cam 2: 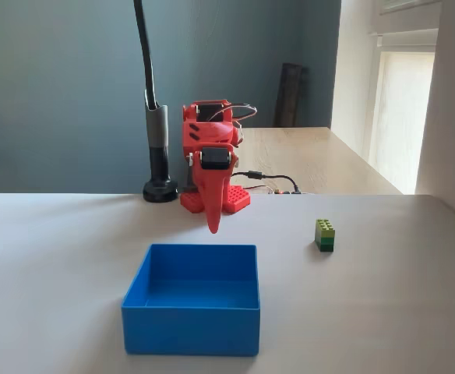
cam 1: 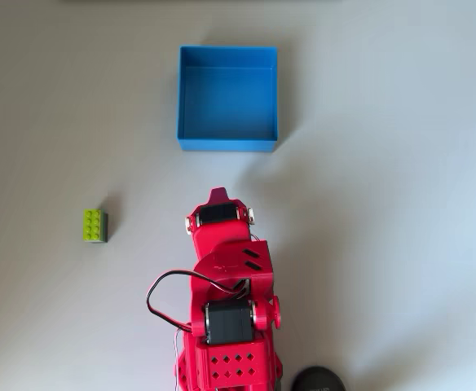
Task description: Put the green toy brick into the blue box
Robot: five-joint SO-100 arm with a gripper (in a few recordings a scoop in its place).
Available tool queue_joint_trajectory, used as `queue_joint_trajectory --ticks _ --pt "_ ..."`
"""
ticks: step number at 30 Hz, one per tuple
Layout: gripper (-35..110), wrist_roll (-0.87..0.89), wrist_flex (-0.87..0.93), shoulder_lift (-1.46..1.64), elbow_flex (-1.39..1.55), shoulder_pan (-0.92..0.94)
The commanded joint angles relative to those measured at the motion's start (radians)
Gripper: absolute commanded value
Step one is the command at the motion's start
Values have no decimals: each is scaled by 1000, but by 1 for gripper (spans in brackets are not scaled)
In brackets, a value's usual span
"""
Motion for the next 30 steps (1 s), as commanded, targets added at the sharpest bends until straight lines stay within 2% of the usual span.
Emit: queue_joint_trajectory --ticks 1,22,28,30 --pt "0 -11 5 21 12 12" --pt "0 -32 3 21 11 -2" --pt "0 -153 -201 14 -20 -55" --pt "0 -195 -216 -23 -58 -84"
